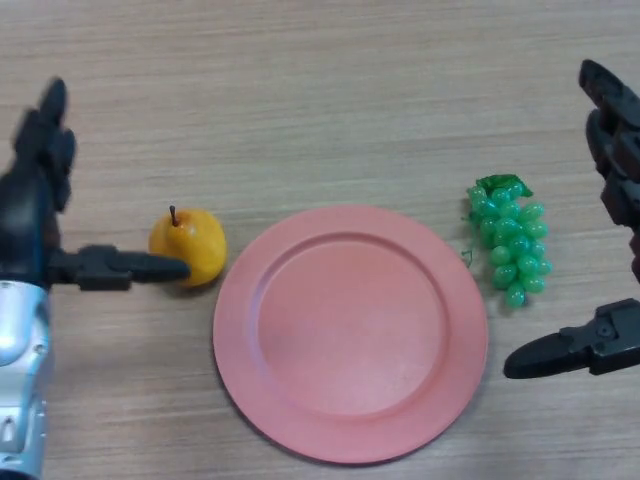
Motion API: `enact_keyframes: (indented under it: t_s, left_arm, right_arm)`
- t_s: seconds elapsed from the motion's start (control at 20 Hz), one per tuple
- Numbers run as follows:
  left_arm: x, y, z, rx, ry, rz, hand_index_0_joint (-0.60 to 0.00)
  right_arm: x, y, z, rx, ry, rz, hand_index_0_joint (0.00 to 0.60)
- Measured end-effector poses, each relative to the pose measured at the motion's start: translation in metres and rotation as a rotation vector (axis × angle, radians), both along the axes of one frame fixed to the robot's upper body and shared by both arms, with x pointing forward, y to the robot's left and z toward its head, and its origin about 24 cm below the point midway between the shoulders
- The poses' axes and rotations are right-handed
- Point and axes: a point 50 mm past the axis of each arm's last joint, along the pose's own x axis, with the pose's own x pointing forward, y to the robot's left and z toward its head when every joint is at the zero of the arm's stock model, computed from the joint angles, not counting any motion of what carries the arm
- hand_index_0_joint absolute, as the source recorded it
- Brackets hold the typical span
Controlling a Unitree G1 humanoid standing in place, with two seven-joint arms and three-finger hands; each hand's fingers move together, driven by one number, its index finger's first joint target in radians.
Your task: Pick up the yellow pear and place it on the plate
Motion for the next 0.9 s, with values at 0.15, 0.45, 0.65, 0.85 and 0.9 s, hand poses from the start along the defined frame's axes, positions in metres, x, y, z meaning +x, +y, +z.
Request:
enact_keyframes:
  t_s: [0.15, 0.45, 0.65, 0.85, 0.9]
  left_arm:
    - [0.010, -0.004, -0.018, 0.061, 0.040, -0.012, 0.000]
    - [0.023, -0.013, -0.051, 0.078, 0.180, -0.011, 0.000]
    - [0.030, -0.023, -0.060, 0.051, 0.207, -0.028, 0.000]
    - [0.032, -0.025, -0.061, 0.046, 0.192, -0.040, -0.098]
    - [0.032, -0.027, -0.060, 0.043, 0.180, -0.046, -0.251]
  right_arm:
    - [-0.005, 0.000, 0.005, -0.004, -0.018, 0.001, 0.000]
    - [-0.007, -0.012, 0.005, -0.004, -0.021, -0.056, 0.000]
    - [-0.012, -0.013, 0.009, -0.007, -0.040, -0.064, 0.000]
    - [-0.012, -0.013, 0.008, -0.006, -0.036, -0.060, 0.000]
    - [-0.012, -0.013, 0.008, -0.007, -0.035, -0.059, 0.000]
